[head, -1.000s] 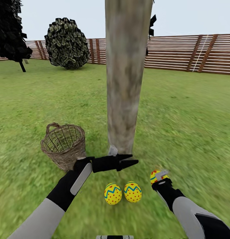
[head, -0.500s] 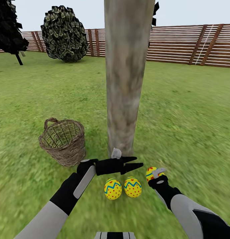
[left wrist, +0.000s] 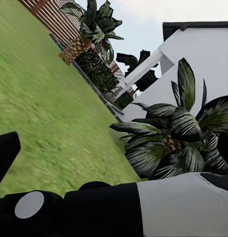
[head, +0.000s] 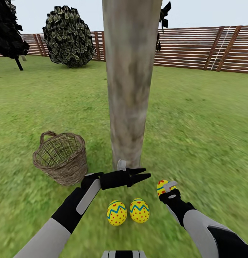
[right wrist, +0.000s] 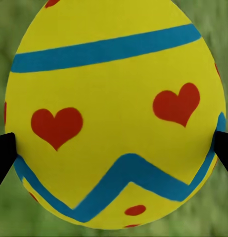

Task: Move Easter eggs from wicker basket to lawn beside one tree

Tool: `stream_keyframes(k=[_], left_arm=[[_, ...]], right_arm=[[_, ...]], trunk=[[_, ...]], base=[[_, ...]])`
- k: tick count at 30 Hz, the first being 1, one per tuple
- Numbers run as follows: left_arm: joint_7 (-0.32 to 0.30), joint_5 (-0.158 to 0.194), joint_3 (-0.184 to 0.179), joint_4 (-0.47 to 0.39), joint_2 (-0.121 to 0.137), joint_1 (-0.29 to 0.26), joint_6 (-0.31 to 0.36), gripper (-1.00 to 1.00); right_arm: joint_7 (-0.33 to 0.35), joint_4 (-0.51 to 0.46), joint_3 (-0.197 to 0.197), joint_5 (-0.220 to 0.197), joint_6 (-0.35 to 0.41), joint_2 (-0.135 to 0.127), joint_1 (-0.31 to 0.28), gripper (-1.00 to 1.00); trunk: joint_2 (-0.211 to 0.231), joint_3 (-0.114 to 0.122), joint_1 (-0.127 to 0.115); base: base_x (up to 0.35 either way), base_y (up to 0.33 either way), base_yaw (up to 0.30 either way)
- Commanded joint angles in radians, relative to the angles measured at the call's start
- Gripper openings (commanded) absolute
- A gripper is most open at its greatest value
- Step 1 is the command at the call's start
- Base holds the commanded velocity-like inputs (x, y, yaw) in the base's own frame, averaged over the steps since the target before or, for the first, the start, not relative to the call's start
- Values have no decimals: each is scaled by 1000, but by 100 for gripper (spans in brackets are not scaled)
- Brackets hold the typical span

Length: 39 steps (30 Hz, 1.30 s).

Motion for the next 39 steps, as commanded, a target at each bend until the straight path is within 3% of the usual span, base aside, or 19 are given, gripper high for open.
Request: stream_keyframes(k=[1, 39], left_arm=[[-6, 9, -1, 0, 1, 0, 8, 100], [-11, 12, -1, 3, 2, 0, 13, 100]], right_arm=[[-1, -2, -7, 10, 5, 1, 0, -100], [5, -1, -3, 16, 5, 1, 0, -100]], trunk=[[-1, -5, 0], [-9, -152, 17]], base=[[8, -5, 0], [0, 0, 0]])
